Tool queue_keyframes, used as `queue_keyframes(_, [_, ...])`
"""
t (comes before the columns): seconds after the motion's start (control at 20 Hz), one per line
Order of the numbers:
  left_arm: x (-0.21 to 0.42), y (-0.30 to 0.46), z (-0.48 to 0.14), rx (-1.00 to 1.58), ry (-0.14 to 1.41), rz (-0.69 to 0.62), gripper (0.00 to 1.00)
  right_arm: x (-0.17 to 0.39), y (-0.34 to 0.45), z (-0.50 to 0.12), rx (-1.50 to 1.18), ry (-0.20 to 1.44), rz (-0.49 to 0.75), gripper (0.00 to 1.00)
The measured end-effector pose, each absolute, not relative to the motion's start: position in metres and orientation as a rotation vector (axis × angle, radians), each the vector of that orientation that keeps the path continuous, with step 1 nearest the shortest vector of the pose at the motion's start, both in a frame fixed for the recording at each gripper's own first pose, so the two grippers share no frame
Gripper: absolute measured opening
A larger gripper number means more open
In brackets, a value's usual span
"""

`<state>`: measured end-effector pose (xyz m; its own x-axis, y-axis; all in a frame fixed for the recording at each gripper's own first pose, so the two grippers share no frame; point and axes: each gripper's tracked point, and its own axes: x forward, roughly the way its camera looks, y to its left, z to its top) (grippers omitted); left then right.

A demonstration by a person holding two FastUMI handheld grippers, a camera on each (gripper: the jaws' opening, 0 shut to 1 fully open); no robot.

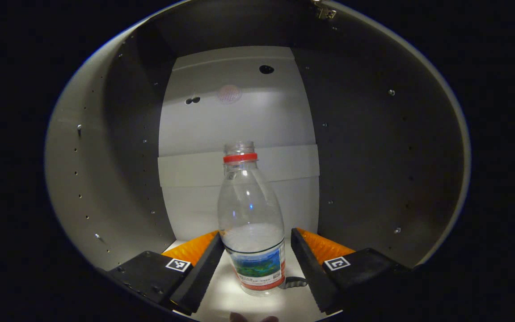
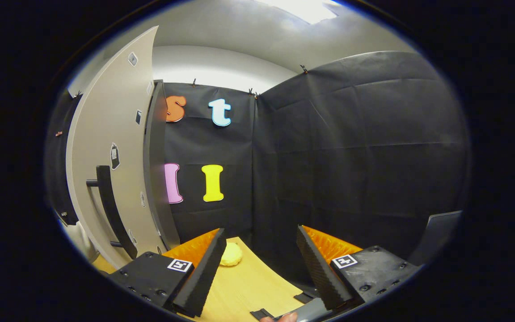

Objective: Open the cabinet door with the right hand, grasp the bottle in the cabinet with the left hand and place it on the coaster, then close the cabinet door with the right hand.

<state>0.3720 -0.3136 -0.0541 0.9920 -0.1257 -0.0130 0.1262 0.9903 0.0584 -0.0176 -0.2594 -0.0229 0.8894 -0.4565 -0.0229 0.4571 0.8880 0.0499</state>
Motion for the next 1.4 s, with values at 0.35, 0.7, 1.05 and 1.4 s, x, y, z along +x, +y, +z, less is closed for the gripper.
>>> queue_keyframes(0.35, [0.351, -0.305, -0.038, 0.01, -0.019, -0.154, 0.76, -0.01, -0.258, -0.022, 0.059, -0.004, -0.441, 0.97])
queue_keyframes(0.7, [0.266, -0.269, 0.004, -0.02, -0.071, -0.226, 0.76, -0.005, -0.253, -0.019, 0.068, -0.008, -0.369, 0.98])
queue_keyframes(1.05, [0.169, -0.21, -0.002, -0.002, -0.089, -0.251, 0.76, 0.007, -0.232, -0.019, 0.078, -0.005, -0.323, 0.98])
queue_keyframes(1.4, [0.098, -0.162, -0.048, -0.027, -0.086, -0.282, 0.75, 0.008, -0.218, -0.014, 0.064, -0.024, -0.305, 0.97])
